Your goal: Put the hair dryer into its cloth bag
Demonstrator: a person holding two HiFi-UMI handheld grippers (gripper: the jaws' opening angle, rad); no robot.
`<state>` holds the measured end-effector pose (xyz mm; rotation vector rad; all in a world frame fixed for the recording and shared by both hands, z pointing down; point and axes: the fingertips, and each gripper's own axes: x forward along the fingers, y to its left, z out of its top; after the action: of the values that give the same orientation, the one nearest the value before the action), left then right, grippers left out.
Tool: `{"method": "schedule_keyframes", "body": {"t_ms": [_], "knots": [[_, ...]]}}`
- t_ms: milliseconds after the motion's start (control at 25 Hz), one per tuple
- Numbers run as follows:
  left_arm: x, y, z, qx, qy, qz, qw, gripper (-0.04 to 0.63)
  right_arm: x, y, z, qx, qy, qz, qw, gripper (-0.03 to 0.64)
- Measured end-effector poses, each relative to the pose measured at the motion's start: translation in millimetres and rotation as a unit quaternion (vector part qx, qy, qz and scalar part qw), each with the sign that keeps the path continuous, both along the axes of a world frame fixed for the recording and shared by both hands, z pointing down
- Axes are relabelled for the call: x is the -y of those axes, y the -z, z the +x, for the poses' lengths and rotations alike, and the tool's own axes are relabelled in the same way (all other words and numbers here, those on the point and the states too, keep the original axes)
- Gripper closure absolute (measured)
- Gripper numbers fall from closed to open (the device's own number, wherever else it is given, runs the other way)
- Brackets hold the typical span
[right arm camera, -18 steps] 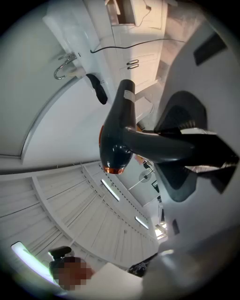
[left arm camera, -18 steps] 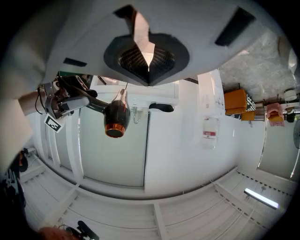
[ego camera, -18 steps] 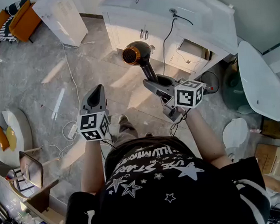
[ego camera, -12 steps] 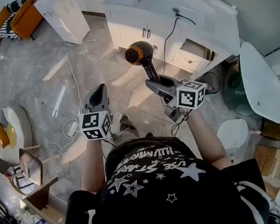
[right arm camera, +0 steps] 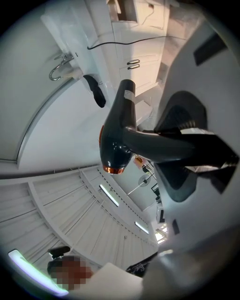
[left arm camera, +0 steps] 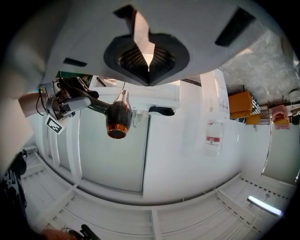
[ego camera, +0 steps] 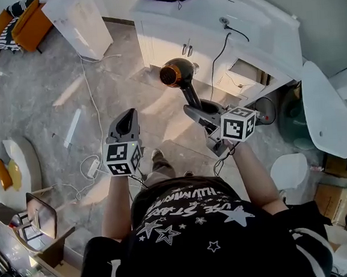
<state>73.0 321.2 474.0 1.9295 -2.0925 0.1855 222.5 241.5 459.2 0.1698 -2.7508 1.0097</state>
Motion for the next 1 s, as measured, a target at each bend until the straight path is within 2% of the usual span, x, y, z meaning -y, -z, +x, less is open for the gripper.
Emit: {"method": "schedule_keyframes", "body": {"t_ms": [200, 360, 720, 1000], "knots": [[25.2, 18.1, -53.4, 0.009, -0.010, 0.020, 0.9997, 0.583, 22.0, 13.0, -45.1, -0.009, -0.006, 0.039, 0.999, 0.430], [40.7, 22.3, -85.3, 0.007, -0.030, 0.028, 0.9992, 0.583, 35.6, 17.2, -74.9, -0.013, -0.017, 0.053, 0.998, 0.430], [76.2, 7.9, -121.9, 0.005, -0.068, 0.008, 0.9976, 0.583, 60.5, 6.1, -103.9, -0.025, -0.039, 0.038, 0.998, 0.430], [135.4, 5.3, -148.4, 0.008, -0.070, 0.006, 0.9975, 0.583, 125.3, -2.2, -139.9, -0.016, -0.040, 0.029, 0.999, 0.430]]}}
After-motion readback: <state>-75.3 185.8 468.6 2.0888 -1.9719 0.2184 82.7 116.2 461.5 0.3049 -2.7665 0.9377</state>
